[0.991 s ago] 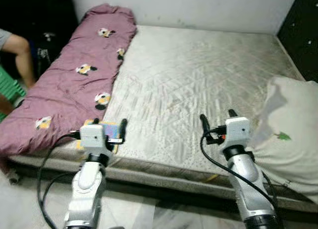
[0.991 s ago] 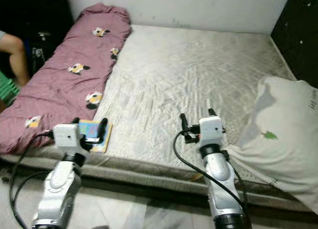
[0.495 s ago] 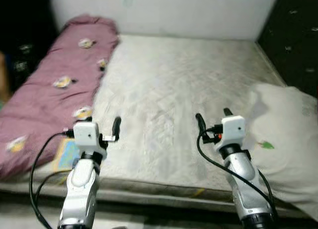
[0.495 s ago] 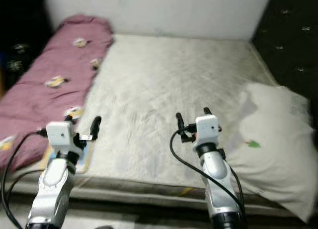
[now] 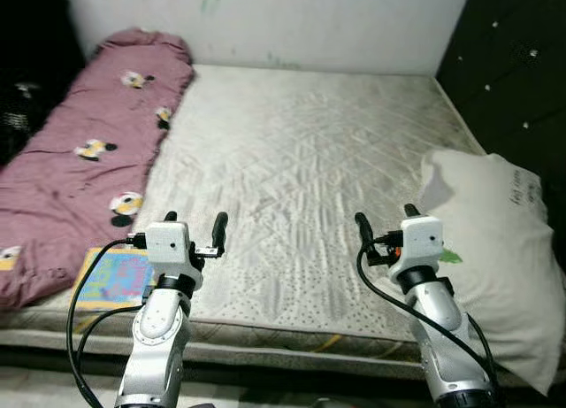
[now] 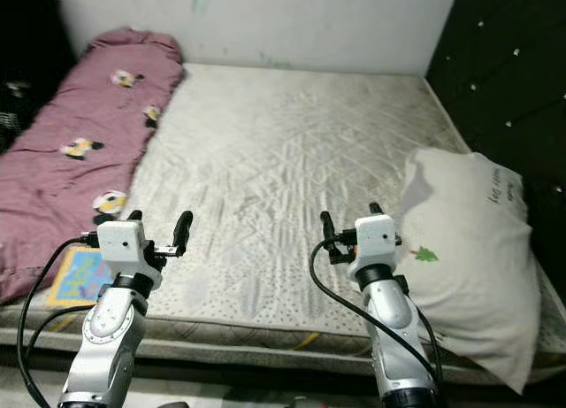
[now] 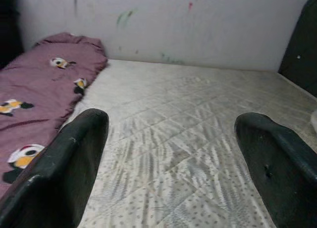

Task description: Clean up the room

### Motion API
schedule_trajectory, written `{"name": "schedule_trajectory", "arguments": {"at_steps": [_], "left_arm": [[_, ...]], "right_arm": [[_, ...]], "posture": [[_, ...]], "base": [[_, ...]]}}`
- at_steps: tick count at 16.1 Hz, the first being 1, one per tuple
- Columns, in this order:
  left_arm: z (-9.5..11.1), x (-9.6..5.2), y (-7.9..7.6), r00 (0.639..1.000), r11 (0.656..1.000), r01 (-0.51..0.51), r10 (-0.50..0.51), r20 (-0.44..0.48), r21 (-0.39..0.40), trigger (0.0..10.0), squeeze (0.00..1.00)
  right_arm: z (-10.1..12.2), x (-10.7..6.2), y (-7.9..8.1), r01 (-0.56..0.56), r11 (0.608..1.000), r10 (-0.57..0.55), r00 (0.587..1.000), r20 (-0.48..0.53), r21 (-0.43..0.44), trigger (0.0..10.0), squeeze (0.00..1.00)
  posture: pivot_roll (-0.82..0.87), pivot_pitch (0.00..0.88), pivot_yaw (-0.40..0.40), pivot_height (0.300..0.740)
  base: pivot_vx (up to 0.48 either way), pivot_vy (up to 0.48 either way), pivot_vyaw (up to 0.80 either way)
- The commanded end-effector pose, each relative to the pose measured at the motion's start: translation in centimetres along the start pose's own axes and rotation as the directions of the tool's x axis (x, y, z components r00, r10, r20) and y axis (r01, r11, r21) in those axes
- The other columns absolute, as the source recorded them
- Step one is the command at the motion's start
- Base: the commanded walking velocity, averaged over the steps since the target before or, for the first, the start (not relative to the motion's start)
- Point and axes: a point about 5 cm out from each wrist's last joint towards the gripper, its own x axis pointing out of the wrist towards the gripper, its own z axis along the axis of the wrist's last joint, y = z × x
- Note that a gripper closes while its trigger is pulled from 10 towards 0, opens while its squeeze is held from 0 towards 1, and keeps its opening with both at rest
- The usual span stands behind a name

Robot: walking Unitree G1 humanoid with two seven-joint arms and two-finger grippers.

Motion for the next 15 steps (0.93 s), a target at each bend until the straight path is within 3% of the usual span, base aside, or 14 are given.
{"name": "schedule_trajectory", "arguments": {"at_steps": [1,7,15], "left_arm": [[0.12,0.14,0.06,1.0,1.0,-0.001,0.001,0.002,0.005,10.0,0.0],[-0.06,-0.01,-0.08,1.0,1.0,0.0,0.0,-0.004,0.002,10.0,0.0],[-0.1,0.17,-0.23,1.0,1.0,0.005,-0.005,-0.003,0.005,10.0,0.0]], "right_arm": [[0.54,0.46,-0.1,-0.001,1.0,0.001,1.0,0.017,-0.008,10.0,0.0],[0.46,0.44,-0.23,0.005,1.0,-0.004,1.0,0.011,-0.01,10.0,0.0],[0.49,0.5,-0.25,-0.002,0.999,0.003,1.0,0.016,-0.044,10.0,0.0]], "posture": [[-0.04,0.0,-0.013,0.74],[-0.04,0.001,-0.015,0.74],[-0.04,0.0,-0.015,0.74]], "base": [[0.0,-0.36,0.0],[0.0,-0.372,-0.34],[0.0,-0.373,0.0]]}}
